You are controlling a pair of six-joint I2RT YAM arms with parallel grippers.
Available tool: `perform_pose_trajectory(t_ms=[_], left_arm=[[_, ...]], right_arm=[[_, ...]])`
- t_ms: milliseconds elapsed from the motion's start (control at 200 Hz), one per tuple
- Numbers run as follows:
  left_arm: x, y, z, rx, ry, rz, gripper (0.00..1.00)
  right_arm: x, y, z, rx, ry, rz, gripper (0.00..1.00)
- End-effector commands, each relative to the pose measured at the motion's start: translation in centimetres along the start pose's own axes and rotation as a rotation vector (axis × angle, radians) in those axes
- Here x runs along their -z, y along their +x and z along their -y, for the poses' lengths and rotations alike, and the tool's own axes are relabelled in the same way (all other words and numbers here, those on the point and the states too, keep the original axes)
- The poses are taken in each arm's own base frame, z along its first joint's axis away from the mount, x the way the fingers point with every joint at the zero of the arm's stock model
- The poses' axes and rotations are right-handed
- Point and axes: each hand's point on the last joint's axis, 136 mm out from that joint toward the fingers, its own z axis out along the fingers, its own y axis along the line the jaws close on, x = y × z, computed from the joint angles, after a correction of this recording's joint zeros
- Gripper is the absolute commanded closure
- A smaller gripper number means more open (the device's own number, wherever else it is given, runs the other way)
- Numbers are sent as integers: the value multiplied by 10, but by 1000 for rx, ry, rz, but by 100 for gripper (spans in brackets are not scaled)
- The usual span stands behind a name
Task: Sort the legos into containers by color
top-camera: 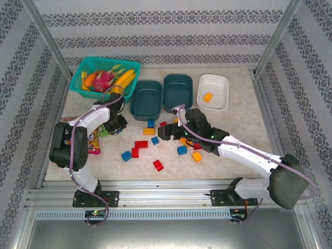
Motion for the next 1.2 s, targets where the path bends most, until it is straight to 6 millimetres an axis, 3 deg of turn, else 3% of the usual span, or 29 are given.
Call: perform_pose_trajectory(t_ms=[0,185,355,485,699,869,1039,1194], left_arm=[[45,-12,35,-110,65,74,69],[52,-27,100,-223,154,80,69],[26,-45,142,-260,167,77,69],[-2,-61,164,-276,148,69,68],[-56,-64,174,-288,85,3,66],[-77,-57,167,-281,50,-32,64],[-77,-55,165,-282,42,-39,54],[-51,-64,173,-280,80,6,44]], right_arm=[[19,-44,5,-43,47,156,14],[30,-88,22,-131,81,298,13],[38,-119,37,-193,121,373,13],[48,-127,46,-220,138,400,13],[66,-111,63,-249,202,397,13],[82,-96,81,-282,281,396,11],[91,-83,94,-284,367,348,11],[97,-77,99,-270,407,322,11]])
